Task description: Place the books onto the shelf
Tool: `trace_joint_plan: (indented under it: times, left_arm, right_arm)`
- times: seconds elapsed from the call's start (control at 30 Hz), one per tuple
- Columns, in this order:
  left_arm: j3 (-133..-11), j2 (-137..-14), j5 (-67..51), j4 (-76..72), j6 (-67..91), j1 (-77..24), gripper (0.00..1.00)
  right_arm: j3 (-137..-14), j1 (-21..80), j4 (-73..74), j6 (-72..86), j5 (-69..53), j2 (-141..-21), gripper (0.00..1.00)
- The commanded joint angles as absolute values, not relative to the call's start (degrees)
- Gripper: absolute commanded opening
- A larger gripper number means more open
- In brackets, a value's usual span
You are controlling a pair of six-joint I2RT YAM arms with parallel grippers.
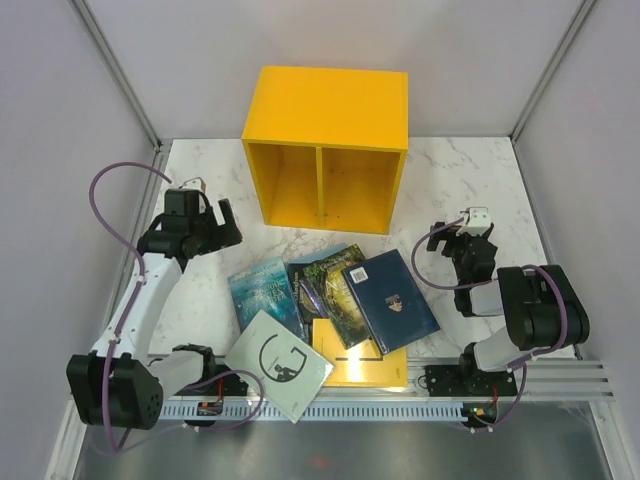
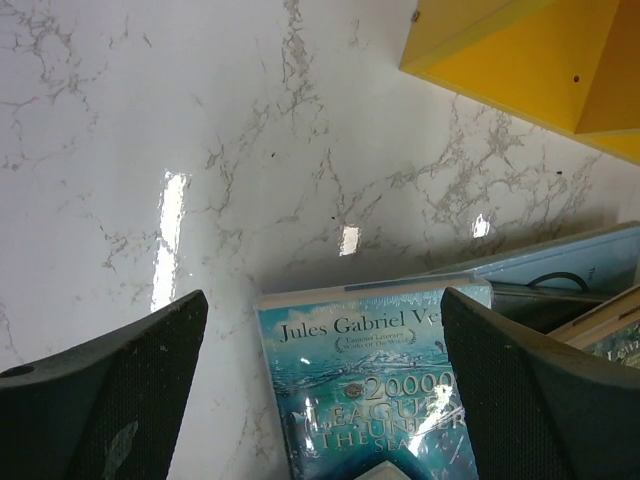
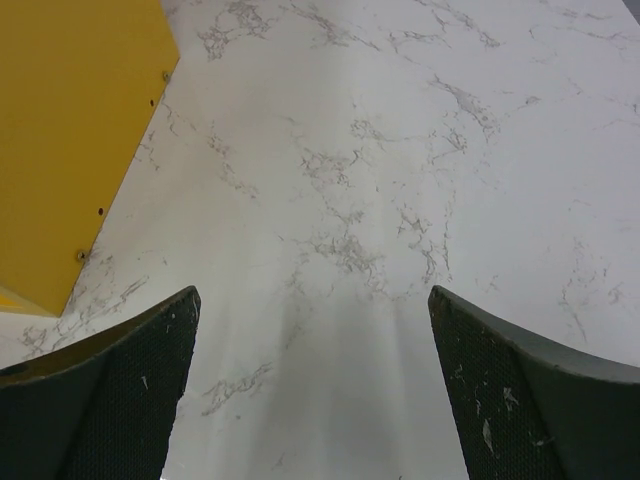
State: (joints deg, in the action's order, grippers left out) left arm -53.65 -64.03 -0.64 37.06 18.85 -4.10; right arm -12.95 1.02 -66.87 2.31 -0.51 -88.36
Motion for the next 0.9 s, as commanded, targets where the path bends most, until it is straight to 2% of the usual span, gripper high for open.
trace_joint_plan:
  times: [0.0,0.1,0.13,0.17,0.2,0.23,0.3,0.37,0.43,0.5,0.63,0.73,0.87]
  left_arm:
    - [-56.1,-62.4,-3.0,40.3,21.3,-3.7,1.0]
    - [-53.4,-61.3,-3.2,45.9,21.3,-3.6,1.0]
    - [-53.6,-61.8,-1.9,47.1,22.4,-3.6,1.0]
    - [-54.1,-62.3,-1.9,48.2,23.1,-3.6,1.0]
    - [-54.2,-62.6,-2.8,48.2,22.7,-3.5,1.0]
    - [-54.2,-62.8,-2.9,48.2,22.8,-3.5,1.0]
    - [-54.1,-63.5,-2.6,48.2,23.3,-3.4,1.0]
    - [-54.7,-64.2,-4.3,48.2,22.9,-3.3,1.0]
    - [-54.8,-64.3,-7.8,47.7,22.2,-3.4,1.0]
    - [-54.8,-64.3,-10.2,47.1,22.0,-3.4,1.0]
    - [-54.3,-65.1,-19.9,44.3,21.1,-4.0,0.99]
    - [-55.5,-65.8,-20.8,44.0,20.1,-5.5,0.98]
    - [-56.3,-66.7,-20.7,44.0,19.8,-6.9,0.98]
  right_arm:
    - [-14.3,2.7,-67.4,2.5,5.2,-87.6,0.98]
    - [-15.4,3.6,-62.3,4.0,11.9,-85.4,0.98]
    - [-19.2,3.6,-57.3,5.7,14.6,-84.3,0.98]
    - [-22.4,3.6,-51.1,6.5,19.4,-82.7,0.98]
    - [-26.2,3.7,-38.0,7.2,21.0,-82.7,0.98]
    - [-35.1,3.7,-31.2,7.1,21.5,-83.1,0.98]
    - [-43.8,3.7,-15.0,7.3,20.5,-85.9,0.98]
    - [-55.6,3.6,-6.7,14.9,20.6,-88.6,0.98]
    - [-65.2,3.6,3.9,16.3,14.1,-90.1,0.98]
    - [-69.2,3.3,8.8,19.1,8.5,-91.8,0.98]
    - [-74.1,0.7,16.1,26.3,-8.2,-94.6,0.98]
    - [-69.4,0.3,17.7,31.4,-7.0,-92.4,0.98]
    - [-58.8,-7.1,17.2,40.3,-6.1,-82.6,0.98]
